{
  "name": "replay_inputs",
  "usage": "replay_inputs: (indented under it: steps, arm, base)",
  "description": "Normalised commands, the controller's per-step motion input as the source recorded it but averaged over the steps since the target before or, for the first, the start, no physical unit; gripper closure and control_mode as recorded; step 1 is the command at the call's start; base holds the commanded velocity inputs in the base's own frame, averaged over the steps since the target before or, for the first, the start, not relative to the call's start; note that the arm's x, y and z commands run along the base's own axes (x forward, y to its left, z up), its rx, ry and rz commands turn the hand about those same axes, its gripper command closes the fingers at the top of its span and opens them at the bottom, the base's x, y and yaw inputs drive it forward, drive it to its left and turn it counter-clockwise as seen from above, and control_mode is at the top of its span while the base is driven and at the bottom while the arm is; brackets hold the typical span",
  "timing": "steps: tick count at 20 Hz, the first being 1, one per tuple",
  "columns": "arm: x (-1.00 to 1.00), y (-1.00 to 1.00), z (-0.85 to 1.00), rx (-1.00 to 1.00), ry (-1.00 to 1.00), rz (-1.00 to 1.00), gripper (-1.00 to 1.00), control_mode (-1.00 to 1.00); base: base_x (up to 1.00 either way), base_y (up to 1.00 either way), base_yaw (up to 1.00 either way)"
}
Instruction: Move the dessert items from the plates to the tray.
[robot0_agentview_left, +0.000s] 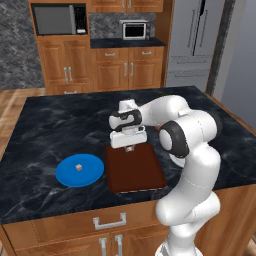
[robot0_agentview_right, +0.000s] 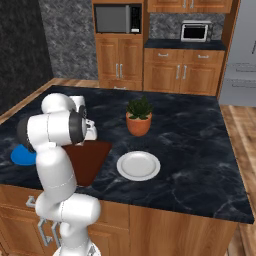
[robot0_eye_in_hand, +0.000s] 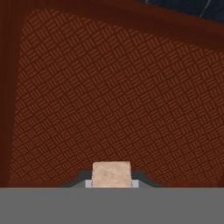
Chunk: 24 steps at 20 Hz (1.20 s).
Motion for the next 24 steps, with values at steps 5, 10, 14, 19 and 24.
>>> replay_inputs:
  steps: [5,10,14,19,24]
  arm:
    - [0.0,0.01,-0.21,0.0,0.0,-0.02,1.0,-1.0]
    - [0.0,0.0,-0.23,0.0,0.0,-0.02,1.0,-1.0]
    - [-0.01,0.0,-0.15,0.0,0.0,-0.03,1.0,-1.0]
    - [0.0,0.0,-0.19,0.0,0.0,-0.03,1.0,-1.0]
    - [0.0,0.0,-0.27,0.0,0.0,-0.03,1.0,-1.0]
  base:
    - [0.0,0.0,0.0]
    - [0.0,0.0,0.0]
    - [0.0,0.0,0.0]
    - [0.0,0.0,0.0]
    - [0.0,0.0,0.0]
